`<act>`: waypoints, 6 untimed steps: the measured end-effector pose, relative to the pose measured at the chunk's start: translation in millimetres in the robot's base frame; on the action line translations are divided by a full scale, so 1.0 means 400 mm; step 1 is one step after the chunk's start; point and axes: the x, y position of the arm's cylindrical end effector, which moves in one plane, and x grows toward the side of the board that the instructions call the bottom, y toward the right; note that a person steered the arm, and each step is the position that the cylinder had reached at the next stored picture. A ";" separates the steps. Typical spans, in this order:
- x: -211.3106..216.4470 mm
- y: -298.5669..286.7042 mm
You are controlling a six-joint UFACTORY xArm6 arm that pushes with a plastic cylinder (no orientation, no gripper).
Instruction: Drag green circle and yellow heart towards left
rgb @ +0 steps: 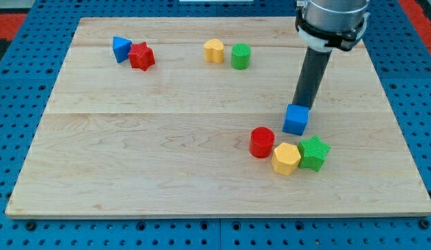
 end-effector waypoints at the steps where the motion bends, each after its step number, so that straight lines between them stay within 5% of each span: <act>1: 0.049 -0.016; 4: -0.291 -0.086; 6: -0.358 -0.349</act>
